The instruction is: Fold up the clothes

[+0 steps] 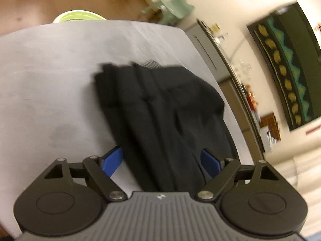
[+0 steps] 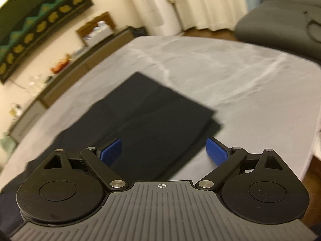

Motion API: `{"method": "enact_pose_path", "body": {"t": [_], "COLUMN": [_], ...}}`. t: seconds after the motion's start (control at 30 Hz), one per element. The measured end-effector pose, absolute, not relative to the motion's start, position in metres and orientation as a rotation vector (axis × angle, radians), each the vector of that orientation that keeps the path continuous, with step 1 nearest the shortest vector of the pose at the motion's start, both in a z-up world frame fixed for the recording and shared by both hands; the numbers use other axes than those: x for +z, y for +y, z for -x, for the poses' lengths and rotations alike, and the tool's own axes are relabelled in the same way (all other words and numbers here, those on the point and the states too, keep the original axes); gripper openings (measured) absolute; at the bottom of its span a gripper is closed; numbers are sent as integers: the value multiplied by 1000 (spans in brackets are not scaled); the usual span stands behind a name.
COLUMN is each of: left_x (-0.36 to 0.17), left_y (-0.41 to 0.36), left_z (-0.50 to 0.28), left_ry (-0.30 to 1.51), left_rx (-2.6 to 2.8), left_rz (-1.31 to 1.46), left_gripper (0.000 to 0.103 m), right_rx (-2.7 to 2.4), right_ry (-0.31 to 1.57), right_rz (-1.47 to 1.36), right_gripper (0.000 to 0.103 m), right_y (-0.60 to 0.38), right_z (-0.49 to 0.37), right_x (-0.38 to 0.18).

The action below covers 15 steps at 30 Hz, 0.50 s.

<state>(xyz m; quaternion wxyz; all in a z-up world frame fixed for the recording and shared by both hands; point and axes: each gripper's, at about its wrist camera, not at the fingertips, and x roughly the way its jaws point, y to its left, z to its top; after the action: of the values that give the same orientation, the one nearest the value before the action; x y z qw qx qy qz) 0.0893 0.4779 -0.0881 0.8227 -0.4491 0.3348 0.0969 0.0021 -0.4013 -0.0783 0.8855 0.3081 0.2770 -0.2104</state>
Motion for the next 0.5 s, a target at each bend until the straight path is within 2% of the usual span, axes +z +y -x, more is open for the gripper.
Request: {"method": "enact_pose_path", "body": {"t": [0.2, 0.27, 0.5], "left_x": [-89, -88, -87], "left_y": [470, 466, 462], "left_z": [-103, -106, -107], "left_ry": [697, 702, 701], "left_rx": [229, 229, 228], "left_rz": [953, 939, 929], "left_gripper": [87, 88, 88], "right_rx": [-346, -295, -259], "right_ry": [452, 434, 451], "right_rz": [-939, -1009, -987], "right_gripper": [89, 83, 79], "right_y": [-432, -437, -427], "right_z": [16, 16, -6], "right_x": [-92, -98, -99]}}
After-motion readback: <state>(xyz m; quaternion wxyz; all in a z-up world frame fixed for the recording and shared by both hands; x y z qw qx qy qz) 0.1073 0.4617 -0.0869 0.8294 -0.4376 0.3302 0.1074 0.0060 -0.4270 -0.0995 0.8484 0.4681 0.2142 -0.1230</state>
